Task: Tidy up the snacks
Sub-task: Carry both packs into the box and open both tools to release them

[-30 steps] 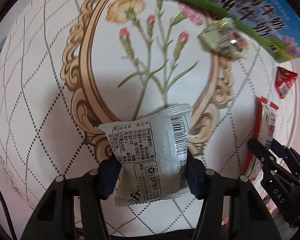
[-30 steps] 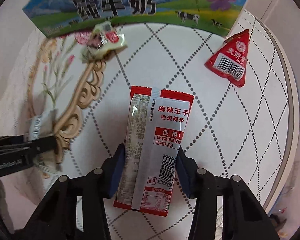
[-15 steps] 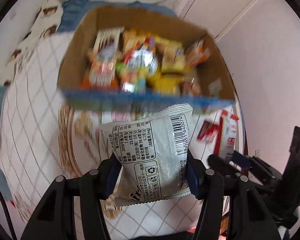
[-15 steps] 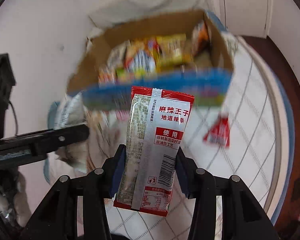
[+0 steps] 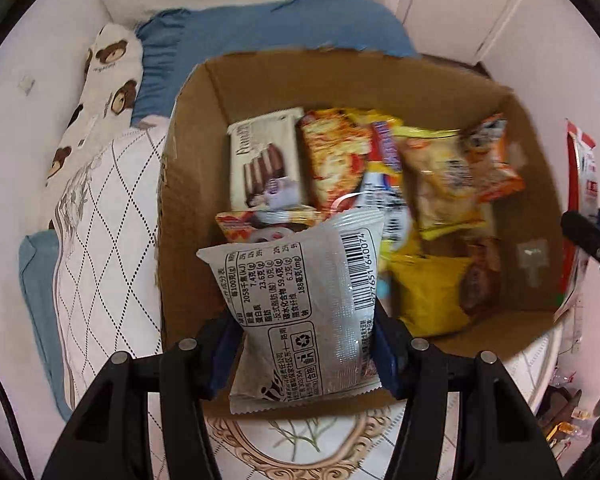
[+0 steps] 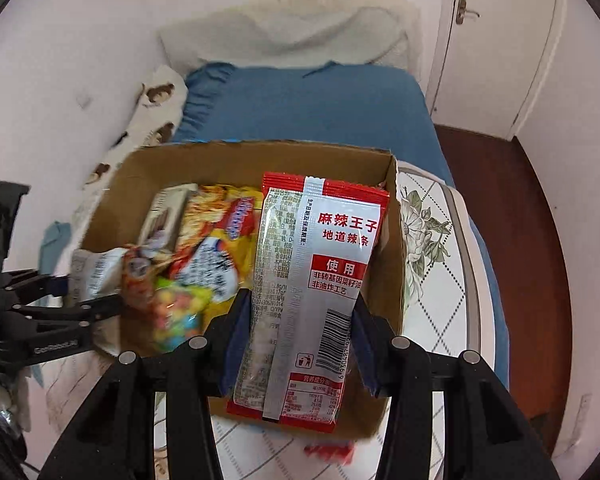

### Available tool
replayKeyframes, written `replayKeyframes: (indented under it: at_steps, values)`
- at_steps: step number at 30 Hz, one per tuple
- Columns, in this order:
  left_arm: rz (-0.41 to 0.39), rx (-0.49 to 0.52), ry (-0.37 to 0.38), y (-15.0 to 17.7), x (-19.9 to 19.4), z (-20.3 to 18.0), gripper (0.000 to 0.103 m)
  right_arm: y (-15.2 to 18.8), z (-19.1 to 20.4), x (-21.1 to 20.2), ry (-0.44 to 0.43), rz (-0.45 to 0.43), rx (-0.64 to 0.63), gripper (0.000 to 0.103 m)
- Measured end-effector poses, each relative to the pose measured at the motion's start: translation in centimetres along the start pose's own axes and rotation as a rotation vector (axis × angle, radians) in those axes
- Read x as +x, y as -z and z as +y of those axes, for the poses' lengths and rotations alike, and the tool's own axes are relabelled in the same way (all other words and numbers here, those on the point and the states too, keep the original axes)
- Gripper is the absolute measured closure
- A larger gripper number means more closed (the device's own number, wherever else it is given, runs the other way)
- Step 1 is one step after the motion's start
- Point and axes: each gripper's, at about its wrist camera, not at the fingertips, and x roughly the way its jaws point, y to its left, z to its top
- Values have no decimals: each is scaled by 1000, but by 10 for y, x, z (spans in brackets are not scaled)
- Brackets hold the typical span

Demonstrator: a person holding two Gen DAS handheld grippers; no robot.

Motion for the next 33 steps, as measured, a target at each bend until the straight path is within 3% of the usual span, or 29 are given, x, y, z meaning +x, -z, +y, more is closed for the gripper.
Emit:
replayKeyframes:
  at_steps: [4,5,6,7,14,23,33]
  values:
    - [66,-58,-12,-8,24,13,45,-4,-6,46,20,91,31,48]
    - [75,-74,-6,-9,28,15,35,-1,-7,54,19,98,46,30]
    - [79,-80,2,-10,30,16,26,1,-7,58,30,103,50,18]
    - [73,-80,2,-11,31,16,10,3,-6,60,16,104,50,11]
    - [28,-72,45,-16,25,3,7,11,-6,63,-23,112,134,6]
    - [-48,-71,49,-6,4,-13,6,24,3,48,-8,87,117,6]
    - [-230,-113,19,21,-53,-10,6,45,18,3,28,-20,62,6]
